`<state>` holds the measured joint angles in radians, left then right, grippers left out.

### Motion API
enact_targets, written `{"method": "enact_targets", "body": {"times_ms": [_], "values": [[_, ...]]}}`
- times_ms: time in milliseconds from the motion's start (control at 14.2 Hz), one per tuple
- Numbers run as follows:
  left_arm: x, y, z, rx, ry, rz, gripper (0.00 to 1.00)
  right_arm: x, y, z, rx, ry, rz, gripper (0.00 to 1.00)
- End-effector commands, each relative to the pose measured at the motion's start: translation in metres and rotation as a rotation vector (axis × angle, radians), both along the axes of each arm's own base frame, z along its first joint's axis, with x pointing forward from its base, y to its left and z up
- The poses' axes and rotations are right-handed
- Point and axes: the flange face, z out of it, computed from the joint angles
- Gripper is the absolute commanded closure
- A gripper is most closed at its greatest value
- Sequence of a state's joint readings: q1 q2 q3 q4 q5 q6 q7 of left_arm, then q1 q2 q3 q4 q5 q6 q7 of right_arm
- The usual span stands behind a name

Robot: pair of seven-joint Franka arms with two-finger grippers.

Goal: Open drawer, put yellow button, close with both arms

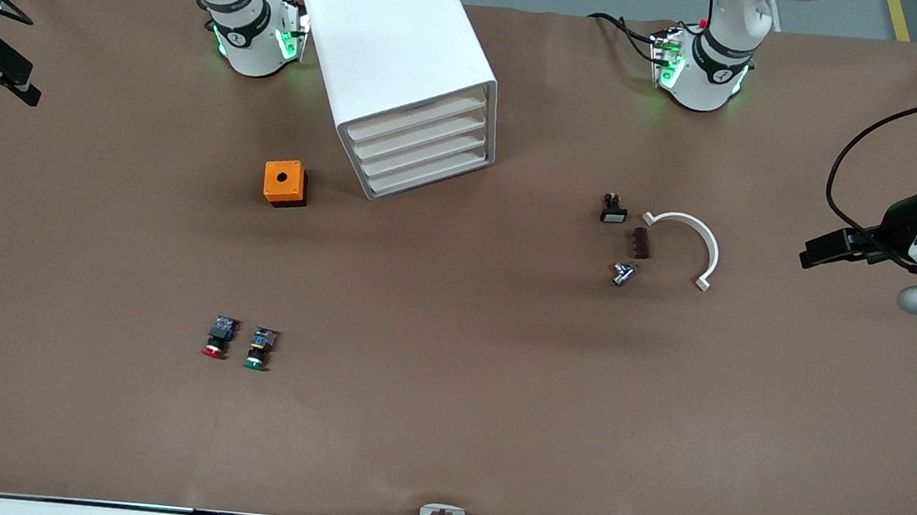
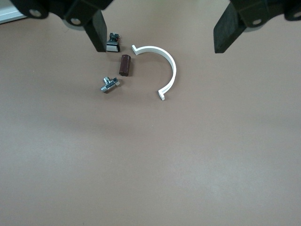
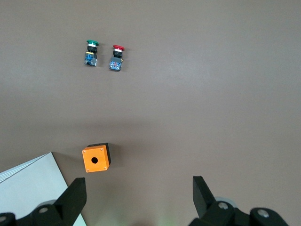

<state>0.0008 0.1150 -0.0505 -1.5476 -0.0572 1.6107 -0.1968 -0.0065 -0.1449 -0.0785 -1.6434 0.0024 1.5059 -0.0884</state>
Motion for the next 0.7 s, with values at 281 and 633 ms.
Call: {"method": "enact_targets", "body": {"times_ms": [281,633], "values": [[-0.021,-0.005,0.033,0.019,-0.074,-0.027,0.0,-0.006,-0.001,0.003,0.029,-0.021,-0.017,0.0],[-0.027,-0.012,0.043,0.02,-0.089,-0.044,0.0,-0.006,-0.003,0.004,0.029,-0.023,-0.018,0.0]]}}
